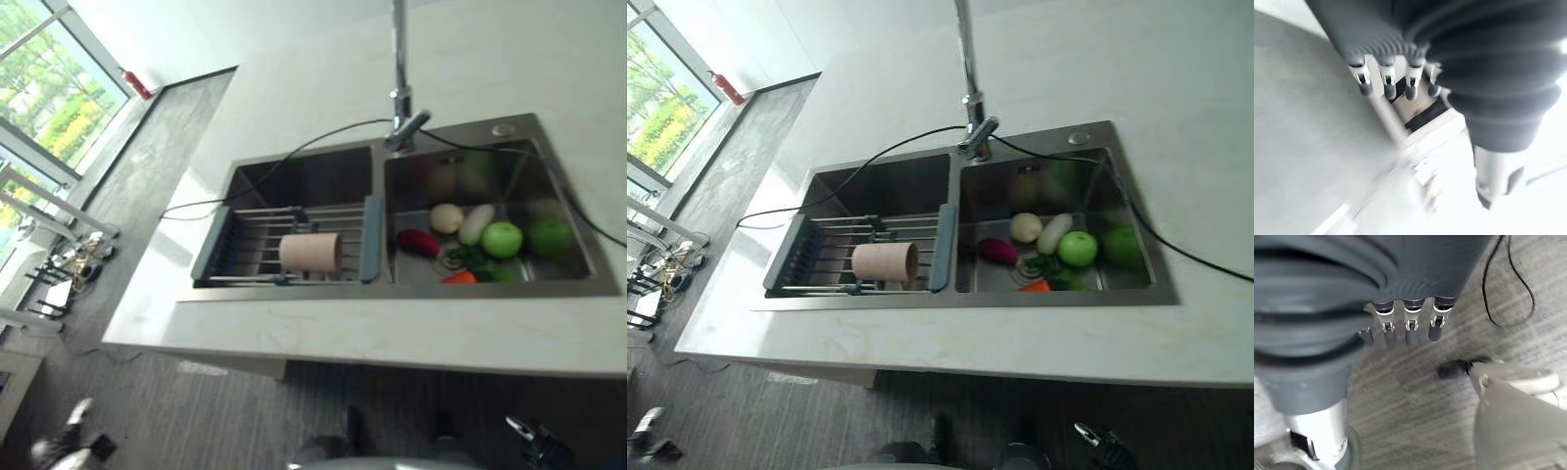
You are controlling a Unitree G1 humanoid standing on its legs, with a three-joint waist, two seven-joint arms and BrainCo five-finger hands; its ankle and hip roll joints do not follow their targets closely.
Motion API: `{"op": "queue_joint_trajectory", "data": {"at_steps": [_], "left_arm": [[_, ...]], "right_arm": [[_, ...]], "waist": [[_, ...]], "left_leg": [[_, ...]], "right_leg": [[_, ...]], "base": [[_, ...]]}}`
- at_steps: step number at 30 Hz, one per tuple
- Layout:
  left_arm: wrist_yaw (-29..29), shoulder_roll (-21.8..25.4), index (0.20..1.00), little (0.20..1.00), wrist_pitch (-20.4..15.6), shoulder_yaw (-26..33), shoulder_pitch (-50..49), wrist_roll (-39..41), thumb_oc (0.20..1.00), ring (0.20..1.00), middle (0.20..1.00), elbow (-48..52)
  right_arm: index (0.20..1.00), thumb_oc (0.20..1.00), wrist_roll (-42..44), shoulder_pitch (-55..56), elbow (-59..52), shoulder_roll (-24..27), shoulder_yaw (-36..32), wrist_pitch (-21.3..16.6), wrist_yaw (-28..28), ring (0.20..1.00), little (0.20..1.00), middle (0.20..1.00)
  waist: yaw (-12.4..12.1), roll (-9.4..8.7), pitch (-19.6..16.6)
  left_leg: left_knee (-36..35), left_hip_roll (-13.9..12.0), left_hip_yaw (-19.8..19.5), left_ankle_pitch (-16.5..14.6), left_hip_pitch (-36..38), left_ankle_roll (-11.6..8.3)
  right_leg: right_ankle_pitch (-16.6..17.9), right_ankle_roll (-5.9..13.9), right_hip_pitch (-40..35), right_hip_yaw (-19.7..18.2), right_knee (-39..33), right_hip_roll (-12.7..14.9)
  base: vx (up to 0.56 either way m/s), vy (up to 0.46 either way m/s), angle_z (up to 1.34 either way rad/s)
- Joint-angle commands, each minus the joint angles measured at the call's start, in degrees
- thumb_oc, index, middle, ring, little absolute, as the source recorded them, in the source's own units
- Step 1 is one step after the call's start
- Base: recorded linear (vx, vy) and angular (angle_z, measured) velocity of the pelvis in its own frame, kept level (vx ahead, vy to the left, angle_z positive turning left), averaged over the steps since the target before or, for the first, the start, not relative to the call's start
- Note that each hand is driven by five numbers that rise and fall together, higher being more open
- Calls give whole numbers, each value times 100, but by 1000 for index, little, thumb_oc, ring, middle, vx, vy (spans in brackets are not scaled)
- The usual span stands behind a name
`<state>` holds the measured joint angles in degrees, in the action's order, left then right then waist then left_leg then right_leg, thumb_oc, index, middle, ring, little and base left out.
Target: Place the dishes in the dishwasher.
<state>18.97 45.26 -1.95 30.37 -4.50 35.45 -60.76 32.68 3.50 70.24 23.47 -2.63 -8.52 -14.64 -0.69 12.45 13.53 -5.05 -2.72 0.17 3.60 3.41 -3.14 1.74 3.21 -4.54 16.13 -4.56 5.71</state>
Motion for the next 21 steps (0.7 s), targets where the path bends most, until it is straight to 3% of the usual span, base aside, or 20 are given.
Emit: {"op": "queue_joint_trajectory", "data": {"at_steps": [1,2,3,4,7,12,15,18,21], "left_arm": [[283,1003,1000,1000,-757,332,-145,-861,1000,1000,1000,283],[267,1467,1000,1000,-791,478,-29,-928,1000,1000,1000,419],[278,1570,1000,1000,-870,502,3,-972,1000,1000,1000,447],[281,1968,1000,1000,-891,572,150,-1086,1000,1000,1000,704],[233,2409,1000,1000,-1015,552,379,-1176,1000,1000,1000,1226],[306,2748,1000,1000,-955,107,998,-1678,1000,1000,1000,2443],[135,2824,1000,1000,-1383,-123,1312,-1951,1000,1000,1000,3029],[-485,2877,1000,1000,-1662,-461,1624,-2010,1000,1000,1000,3638],[-1622,2815,1000,1000,-1730,-1158,2163,-2095,1000,1000,1000,4428]], "right_arm": [[1000,1000,246,-281,-118,-261,364,-156,28,1000,1000,1000],[1000,1000,360,-290,-184,-290,477,-134,82,1000,1000,1000],[1000,1000,399,-295,-200,-311,505,-126,98,1000,1000,1000],[1000,1000,538,-302,-260,-311,578,-69,142,1000,1000,1000],[1000,1000,738,-304,-334,-318,613,46,203,1000,1000,1000],[1000,1000,842,-243,-283,-410,569,222,259,1000,1000,1000],[1000,1000,756,-134,-177,-451,472,281,188,1000,1000,1000],[1000,1000,645,-45,-81,-468,363,339,78,1000,1000,1000],[1000,1000,520,26,15,-493,294,313,-59,1000,1000,1000]], "waist": [[-184,-322,-175],[-199,-336,-217],[-205,-355,-223],[-208,-381,-261],[-212,-439,-303],[-163,-559,-372],[-64,-621,-393],[24,-655,-410],[143,-675,-420]], "left_leg": [[306,135,-79,-12,-260,-5],[274,126,-59,-28,-232,9],[265,125,-51,-34,-219,11],[253,116,-17,-67,-190,17],[215,97,39,-106,-121,21],[90,74,144,-181,50,29],[65,41,243,-237,131,45],[49,31,332,-285,201,57],[35,23,435,-328,272,79]], "right_leg": [[-434,179,66,-334,681,168],[-432,182,46,-314,657,154],[-431,183,34,-311,646,151],[-420,195,13,-294,607,137],[-388,208,-31,-289,523,107],[-372,227,-136,-348,383,13],[-372,241,-163,-426,354,-29],[-373,259,-189,-499,343,-60],[-368,286,-199,-575,346,-85]], "base": [[52,-81,12],[43,-74,7],[55,-80,2],[40,-57,3],[47,-89,1],[75,-75,-14],[63,-35,-24],[55,-15,-27],[56,-6,-8]]}}
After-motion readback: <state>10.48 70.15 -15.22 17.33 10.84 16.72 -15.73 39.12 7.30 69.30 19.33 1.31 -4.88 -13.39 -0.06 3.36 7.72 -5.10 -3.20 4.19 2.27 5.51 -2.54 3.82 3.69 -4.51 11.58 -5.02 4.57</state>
